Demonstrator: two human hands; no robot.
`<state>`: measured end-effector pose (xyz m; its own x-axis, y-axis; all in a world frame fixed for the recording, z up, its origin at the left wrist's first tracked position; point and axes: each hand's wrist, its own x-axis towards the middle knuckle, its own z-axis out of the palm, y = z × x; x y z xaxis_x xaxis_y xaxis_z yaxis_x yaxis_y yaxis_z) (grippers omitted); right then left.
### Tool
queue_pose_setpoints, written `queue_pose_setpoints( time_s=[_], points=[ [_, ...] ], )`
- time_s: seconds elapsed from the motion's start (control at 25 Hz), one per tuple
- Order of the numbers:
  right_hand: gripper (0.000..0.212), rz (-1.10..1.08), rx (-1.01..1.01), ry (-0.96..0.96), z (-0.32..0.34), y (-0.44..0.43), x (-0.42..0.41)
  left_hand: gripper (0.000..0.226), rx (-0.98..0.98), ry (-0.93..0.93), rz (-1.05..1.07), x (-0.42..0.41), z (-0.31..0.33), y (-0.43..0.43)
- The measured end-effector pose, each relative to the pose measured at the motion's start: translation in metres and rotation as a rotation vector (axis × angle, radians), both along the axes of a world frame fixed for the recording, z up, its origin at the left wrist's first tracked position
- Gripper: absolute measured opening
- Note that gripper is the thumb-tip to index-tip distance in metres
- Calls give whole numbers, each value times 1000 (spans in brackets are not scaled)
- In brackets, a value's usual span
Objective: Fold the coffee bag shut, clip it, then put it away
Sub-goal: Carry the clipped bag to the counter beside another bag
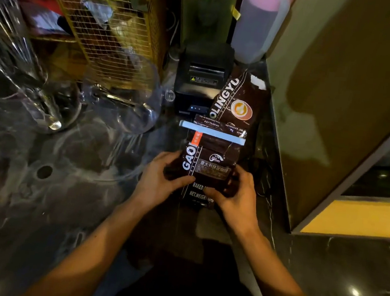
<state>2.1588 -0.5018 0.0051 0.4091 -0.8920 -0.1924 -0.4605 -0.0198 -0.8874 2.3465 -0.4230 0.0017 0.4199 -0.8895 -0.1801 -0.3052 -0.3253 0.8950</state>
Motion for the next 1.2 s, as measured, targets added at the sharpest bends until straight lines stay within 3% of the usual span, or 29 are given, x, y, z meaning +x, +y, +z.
queue_pose_setpoints(
  time_s=[0.2,0.36,0.52,0.68,0.8,0.92,1.2],
  points=[
    [79,12,130,-66,-17,-4,-6,63,16,133,-10,8,-9,-5],
    [77,31,229,-129,-18,-11,-6,72,146,237,-161,30,-10,-19],
    [78,74,293,-179,-21,-23,-9,81,274,135,-360,42,0,-41],
    [74,150,315,-191,-22,-34,-10,121,256,97,-446,46,-3,-51],
    [74,163,329,-212,-25,-36,-11,120,254,61,-479,46,-2,-50],
    [72,182,300,-207,-24,-34,-12,105,202,-55,-450,42,0,-41],
    [81,337,112,-103,-13,-41,-9,116,152,-264,-382,30,5,-12]
  ],
)
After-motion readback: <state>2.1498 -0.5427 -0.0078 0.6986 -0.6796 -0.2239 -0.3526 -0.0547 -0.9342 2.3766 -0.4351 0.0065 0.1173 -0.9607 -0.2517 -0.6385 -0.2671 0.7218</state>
